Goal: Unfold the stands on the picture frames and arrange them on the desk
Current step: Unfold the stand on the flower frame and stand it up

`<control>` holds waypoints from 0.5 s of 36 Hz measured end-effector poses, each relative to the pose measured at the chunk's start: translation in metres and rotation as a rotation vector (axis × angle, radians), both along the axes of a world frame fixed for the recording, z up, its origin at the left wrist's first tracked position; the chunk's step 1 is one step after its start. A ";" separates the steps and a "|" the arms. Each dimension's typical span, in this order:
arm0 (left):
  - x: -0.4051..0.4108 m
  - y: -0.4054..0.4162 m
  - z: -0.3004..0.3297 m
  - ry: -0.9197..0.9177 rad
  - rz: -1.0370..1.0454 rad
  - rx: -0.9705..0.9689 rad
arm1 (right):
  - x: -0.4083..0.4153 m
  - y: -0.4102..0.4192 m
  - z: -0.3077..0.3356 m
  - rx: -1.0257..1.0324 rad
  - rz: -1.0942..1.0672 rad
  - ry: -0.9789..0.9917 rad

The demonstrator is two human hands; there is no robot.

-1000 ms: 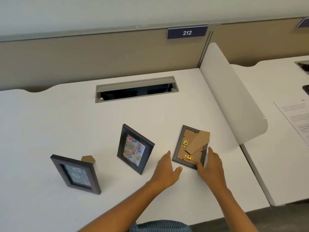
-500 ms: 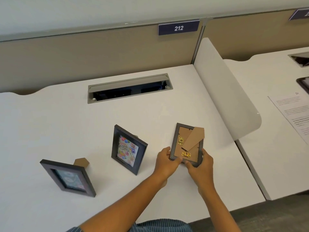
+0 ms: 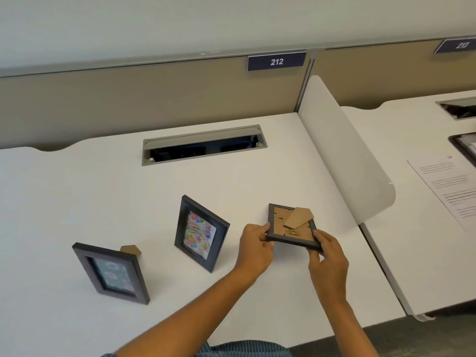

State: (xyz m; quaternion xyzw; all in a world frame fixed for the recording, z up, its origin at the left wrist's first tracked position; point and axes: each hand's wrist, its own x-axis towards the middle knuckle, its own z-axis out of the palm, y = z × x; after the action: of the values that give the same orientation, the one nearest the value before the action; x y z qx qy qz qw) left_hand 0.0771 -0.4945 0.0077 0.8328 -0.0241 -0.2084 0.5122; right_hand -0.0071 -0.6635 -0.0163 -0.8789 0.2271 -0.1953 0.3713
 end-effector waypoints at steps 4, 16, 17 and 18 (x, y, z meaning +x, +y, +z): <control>0.003 0.000 0.020 -0.073 0.022 -0.005 | -0.001 -0.011 0.011 -0.021 0.072 -0.132; 0.010 0.002 0.068 -0.184 0.046 -0.137 | -0.004 -0.012 0.072 0.351 0.063 -0.112; 0.010 0.003 0.069 -0.186 0.045 -0.133 | -0.004 -0.011 0.078 0.400 0.064 -0.119; 0.010 0.004 0.071 -0.180 0.049 -0.137 | -0.003 -0.009 0.084 0.450 0.063 -0.131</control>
State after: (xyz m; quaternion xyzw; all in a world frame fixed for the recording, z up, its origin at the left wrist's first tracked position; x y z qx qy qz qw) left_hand 0.0871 -0.4908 0.0788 0.8116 -0.0637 -0.1179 0.5686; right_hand -0.0100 -0.6728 0.0674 -0.7661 0.2130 -0.1849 0.5775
